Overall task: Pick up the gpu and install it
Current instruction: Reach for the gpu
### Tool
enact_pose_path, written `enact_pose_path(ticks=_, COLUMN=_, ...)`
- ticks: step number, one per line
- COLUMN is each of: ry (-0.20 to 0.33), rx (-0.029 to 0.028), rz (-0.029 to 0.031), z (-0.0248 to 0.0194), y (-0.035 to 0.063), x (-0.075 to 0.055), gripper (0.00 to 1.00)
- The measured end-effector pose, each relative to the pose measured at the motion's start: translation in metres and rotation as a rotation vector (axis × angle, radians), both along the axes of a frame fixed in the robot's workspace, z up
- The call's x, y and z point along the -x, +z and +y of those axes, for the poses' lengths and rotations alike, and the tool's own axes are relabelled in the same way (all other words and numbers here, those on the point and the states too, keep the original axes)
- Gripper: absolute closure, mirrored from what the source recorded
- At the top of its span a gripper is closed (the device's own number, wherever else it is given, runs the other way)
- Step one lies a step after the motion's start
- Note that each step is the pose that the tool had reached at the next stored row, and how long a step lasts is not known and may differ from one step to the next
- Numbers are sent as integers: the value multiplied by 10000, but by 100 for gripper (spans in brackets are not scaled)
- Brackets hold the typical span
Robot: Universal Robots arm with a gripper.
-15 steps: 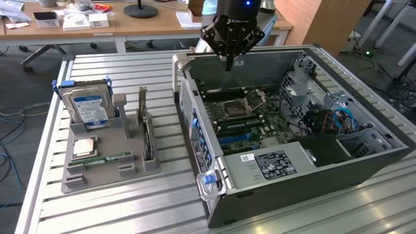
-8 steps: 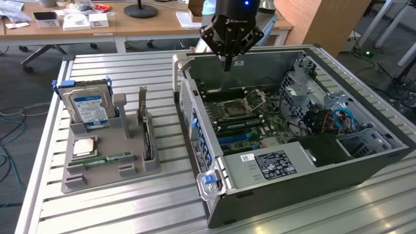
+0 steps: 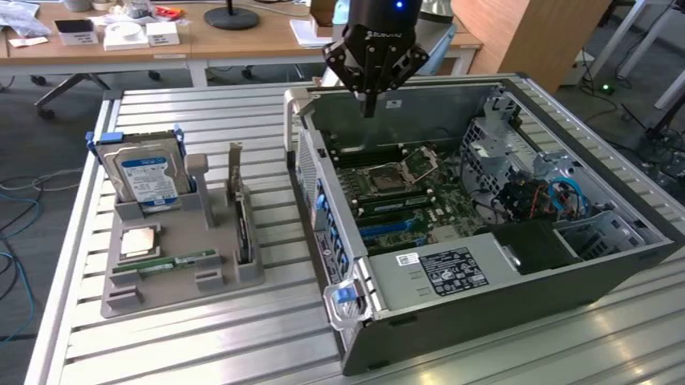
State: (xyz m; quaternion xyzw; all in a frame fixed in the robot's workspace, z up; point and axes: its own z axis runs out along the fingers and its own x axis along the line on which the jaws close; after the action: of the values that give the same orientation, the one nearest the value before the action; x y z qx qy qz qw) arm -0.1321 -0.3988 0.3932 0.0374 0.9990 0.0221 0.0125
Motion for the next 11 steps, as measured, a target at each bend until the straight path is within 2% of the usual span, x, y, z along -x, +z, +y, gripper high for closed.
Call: enact_pose_path(ticks=11, ry=0, rx=0, rz=0, z=0, y=-2, x=118, gripper=90)
